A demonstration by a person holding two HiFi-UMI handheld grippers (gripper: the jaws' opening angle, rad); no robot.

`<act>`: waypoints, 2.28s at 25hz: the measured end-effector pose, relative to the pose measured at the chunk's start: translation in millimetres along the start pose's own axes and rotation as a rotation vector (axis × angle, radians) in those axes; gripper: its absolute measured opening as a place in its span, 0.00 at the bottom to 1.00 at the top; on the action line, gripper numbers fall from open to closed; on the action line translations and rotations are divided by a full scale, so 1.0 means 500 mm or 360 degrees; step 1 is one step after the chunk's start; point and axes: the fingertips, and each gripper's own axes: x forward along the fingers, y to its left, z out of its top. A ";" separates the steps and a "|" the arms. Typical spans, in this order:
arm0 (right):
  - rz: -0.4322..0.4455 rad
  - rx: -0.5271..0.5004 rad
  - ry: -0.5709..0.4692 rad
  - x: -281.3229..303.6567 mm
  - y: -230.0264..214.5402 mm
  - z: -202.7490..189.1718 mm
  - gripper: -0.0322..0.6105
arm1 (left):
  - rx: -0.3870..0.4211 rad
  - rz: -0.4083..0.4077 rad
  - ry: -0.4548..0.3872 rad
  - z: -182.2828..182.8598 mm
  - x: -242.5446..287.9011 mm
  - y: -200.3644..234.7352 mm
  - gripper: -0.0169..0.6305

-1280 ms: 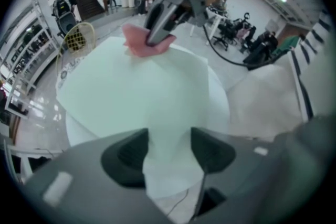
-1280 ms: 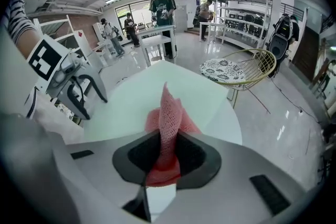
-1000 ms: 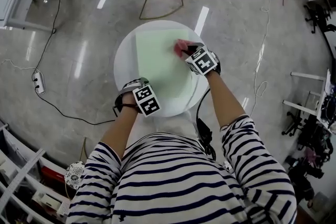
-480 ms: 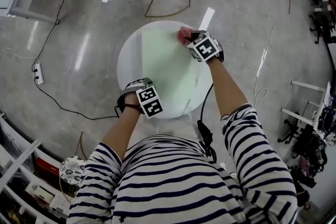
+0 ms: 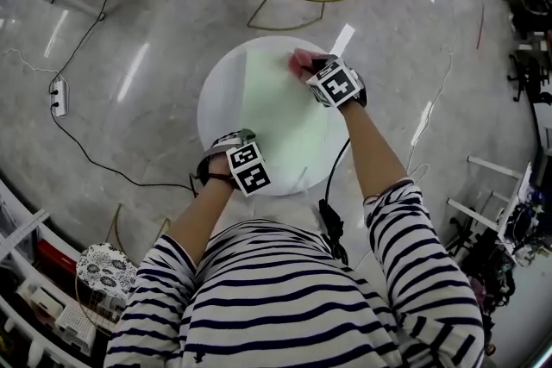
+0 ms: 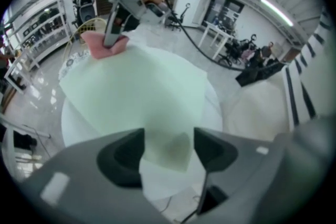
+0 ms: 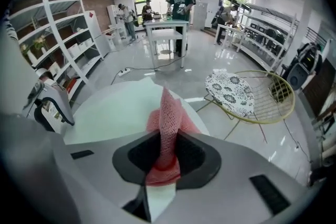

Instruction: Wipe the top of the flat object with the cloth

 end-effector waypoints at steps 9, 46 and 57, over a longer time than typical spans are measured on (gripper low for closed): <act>0.0335 -0.0727 0.0072 0.081 0.204 0.232 0.17 | -0.0420 -0.0117 -0.0353 0.027 -0.021 -0.062 0.48; 0.0905 -0.1323 0.1264 0.134 0.459 0.078 0.17 | -0.0605 -0.0053 -0.0310 0.028 0.016 -0.057 0.48; 0.0560 -0.1065 0.0924 0.185 0.233 0.229 0.17 | -0.0587 -0.0083 -0.0242 0.015 0.014 -0.066 0.48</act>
